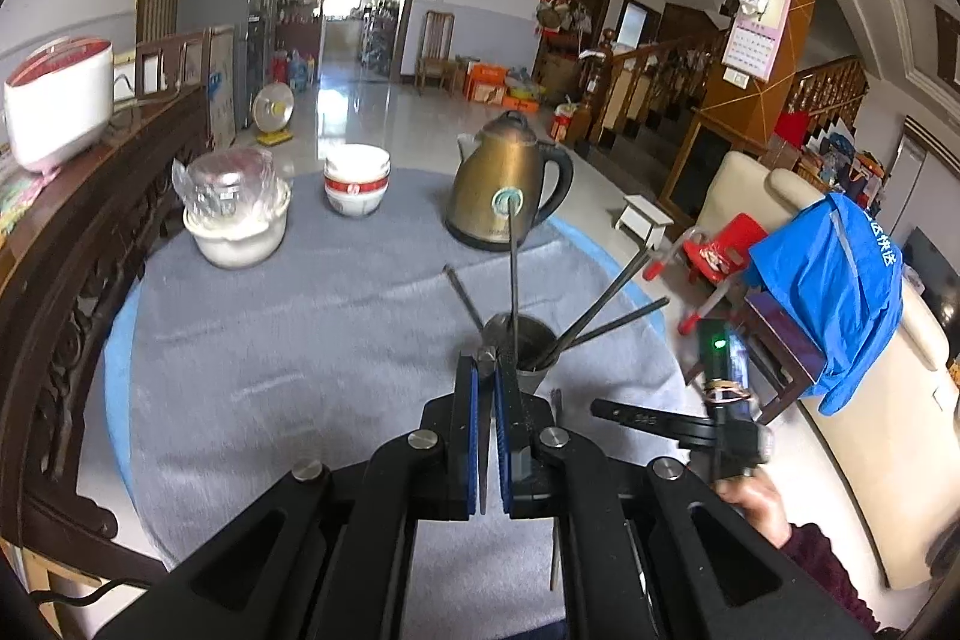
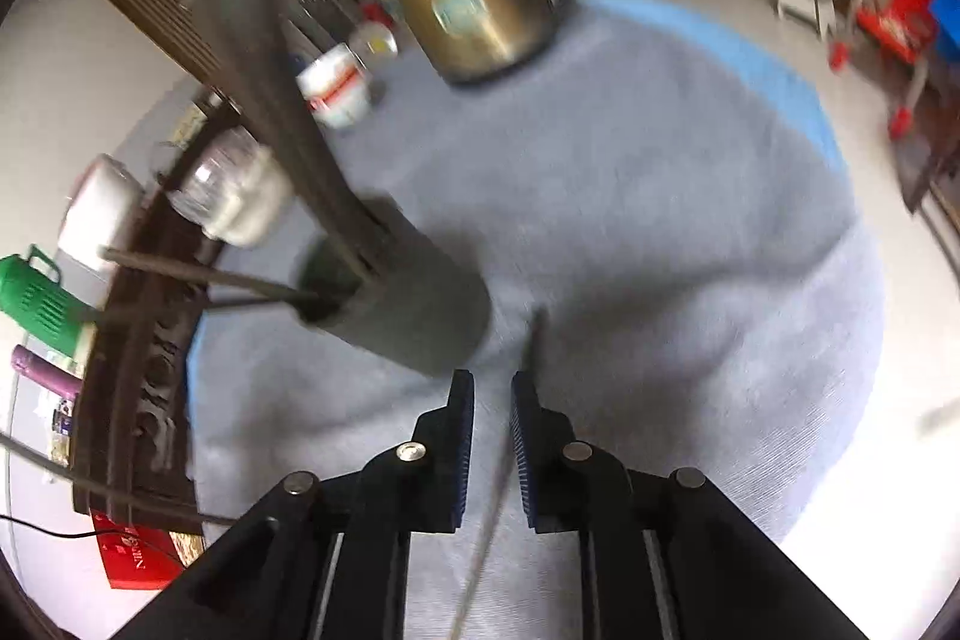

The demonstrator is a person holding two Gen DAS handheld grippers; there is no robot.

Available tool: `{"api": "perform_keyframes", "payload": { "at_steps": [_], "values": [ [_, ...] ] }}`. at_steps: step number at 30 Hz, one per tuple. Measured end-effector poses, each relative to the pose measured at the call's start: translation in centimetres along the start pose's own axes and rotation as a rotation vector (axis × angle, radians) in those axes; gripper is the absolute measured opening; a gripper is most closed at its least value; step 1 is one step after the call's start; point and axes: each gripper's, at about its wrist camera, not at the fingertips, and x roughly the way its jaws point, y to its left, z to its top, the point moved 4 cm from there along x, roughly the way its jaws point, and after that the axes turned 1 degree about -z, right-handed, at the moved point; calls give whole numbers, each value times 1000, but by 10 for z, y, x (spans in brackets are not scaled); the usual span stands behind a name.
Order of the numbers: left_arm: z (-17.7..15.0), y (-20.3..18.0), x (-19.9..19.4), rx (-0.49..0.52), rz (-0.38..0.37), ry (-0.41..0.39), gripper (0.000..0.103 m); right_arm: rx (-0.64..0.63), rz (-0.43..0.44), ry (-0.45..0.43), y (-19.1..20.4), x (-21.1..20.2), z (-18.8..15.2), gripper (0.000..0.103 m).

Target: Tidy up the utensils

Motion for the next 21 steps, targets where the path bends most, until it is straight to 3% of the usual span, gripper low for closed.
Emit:
{"api": "perform_keyframes", "payload": {
  "at_steps": [3, 5, 7, 9, 11, 12, 17, 21],
  "values": [
    [-6, 7, 6, -9, 10, 22, 5, 15, -17, 44, -4, 21, -3, 21],
    [-11, 11, 11, -19, 9, 41, 6, 16, -20, 52, -6, 27, -2, 31],
    [-14, 12, 14, -23, 7, 52, 6, 14, -27, 46, -4, 30, 1, 58],
    [-16, 13, 19, -28, 1, 64, 6, 6, -41, 17, -4, 28, 2, 58],
    [-18, 13, 22, -30, -6, 72, 6, 2, -58, 25, -3, 34, 5, 50],
    [-18, 13, 23, -29, -8, 74, 5, 1, -66, 37, -4, 39, 6, 34],
    [-19, 15, 29, -32, -8, 85, 6, -18, -105, 40, 0, 54, 10, 31],
    [-19, 14, 31, -31, -7, 93, 5, -54, -172, 45, 4, 61, 14, 13]
  ]
}}
